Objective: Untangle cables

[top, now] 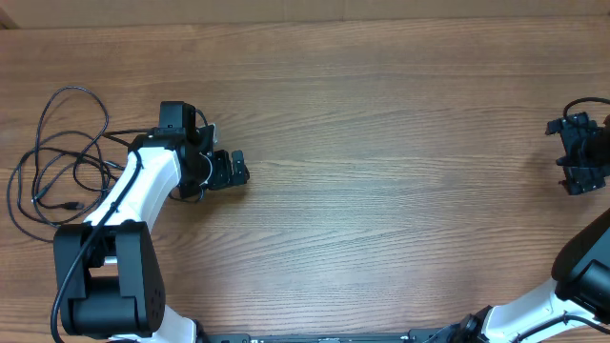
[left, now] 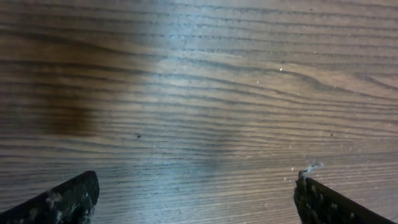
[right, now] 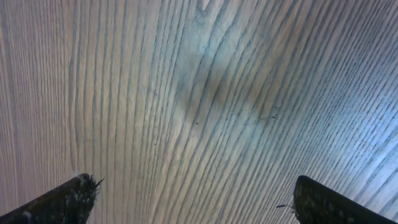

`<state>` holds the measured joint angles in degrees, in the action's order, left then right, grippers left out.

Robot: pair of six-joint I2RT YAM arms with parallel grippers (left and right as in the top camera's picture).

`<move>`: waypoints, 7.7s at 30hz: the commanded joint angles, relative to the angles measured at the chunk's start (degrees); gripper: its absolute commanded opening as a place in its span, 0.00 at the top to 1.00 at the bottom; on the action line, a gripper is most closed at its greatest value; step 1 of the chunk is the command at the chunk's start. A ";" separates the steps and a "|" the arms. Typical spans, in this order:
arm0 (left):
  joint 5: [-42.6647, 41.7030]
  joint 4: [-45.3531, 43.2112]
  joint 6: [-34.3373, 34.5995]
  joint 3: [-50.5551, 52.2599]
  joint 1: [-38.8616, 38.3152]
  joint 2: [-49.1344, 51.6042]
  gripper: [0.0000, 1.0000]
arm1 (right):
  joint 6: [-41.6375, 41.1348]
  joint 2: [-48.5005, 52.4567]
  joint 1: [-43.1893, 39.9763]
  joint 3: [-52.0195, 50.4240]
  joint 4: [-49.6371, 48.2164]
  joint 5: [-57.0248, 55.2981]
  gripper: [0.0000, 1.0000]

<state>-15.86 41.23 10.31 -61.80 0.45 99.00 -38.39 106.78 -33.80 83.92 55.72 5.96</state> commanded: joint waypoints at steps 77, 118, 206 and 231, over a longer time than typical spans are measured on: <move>3.32 -41.79 -1.29 19.87 -1.75 -21.94 0.01 | -0.20 -0.48 -0.02 -0.24 -0.11 -0.35 0.00; 13.18 -39.85 5.18 61.53 -2.34 -70.53 0.00 | -0.20 -0.48 -0.02 -0.24 -0.35 -0.35 0.00; 14.53 -36.76 -6.93 61.53 -2.36 -98.75 0.00 | -0.20 -0.48 -0.02 -0.24 -0.33 -0.35 0.00; 14.53 -36.76 -6.93 61.53 -2.36 -98.75 0.00 | -0.20 -34.51 0.09 -0.24 -0.28 -0.35 0.00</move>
<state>-1.63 4.34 4.25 -0.49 -1.89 0.89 -38.44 78.48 -33.76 83.77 55.48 5.96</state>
